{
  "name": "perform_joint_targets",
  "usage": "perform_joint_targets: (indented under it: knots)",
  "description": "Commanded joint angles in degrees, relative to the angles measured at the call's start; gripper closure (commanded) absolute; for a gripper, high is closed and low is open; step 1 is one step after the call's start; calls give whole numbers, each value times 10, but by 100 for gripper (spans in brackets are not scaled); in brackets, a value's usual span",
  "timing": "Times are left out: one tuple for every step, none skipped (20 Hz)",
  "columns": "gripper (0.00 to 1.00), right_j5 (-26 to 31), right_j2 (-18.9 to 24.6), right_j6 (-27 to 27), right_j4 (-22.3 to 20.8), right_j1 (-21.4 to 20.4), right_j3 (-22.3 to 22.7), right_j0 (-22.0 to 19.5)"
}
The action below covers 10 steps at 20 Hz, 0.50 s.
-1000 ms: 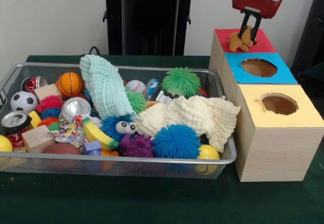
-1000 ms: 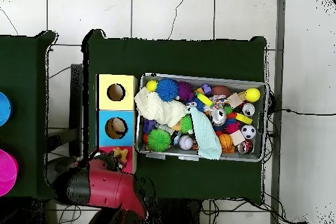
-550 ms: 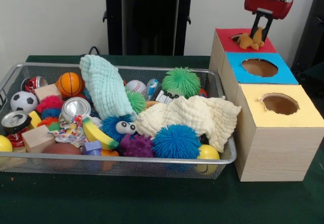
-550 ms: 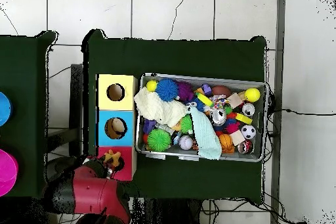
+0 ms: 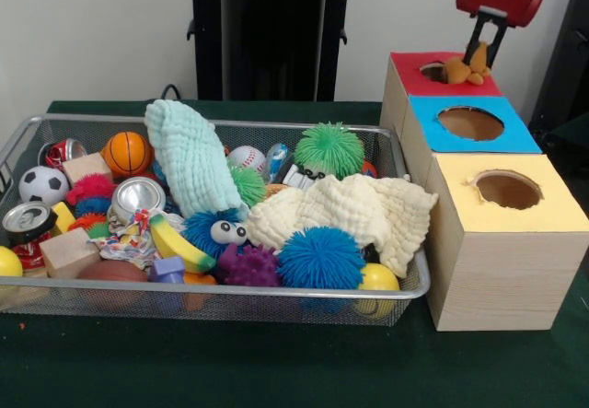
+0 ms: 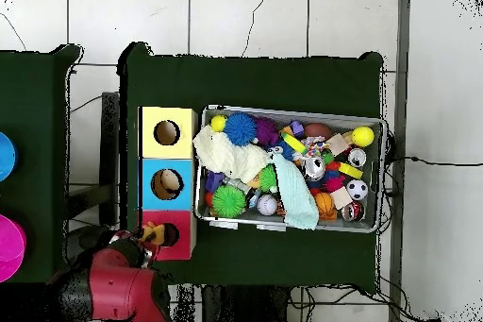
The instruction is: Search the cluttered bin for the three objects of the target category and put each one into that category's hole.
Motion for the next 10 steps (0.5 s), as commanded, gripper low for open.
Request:
perform_joint_targets:
  knots:
    - [100, 34, 3, 158, 29, 18, 25, -7]
    - [100, 39, 1, 155, 28, 18, 23, -8]
    - [100, 45, -1, 152, 26, 18, 22, -9]
    - [100, 43, 0, 147, 24, 19, 21, -11]
    - [100, 39, 3, 142, 23, 18, 24, -16]
    - [100, 38, 2, 139, 21, 19, 24, -18]
    - [0, 38, 1, 136, 18, 20, 24, -19]
    - [0, 36, -3, 132, 14, 23, 20, -19]
    - [0, 35, -8, 128, 10, 25, 16, -18]
    - [0, 33, -13, 124, 6, 28, 12, -18]
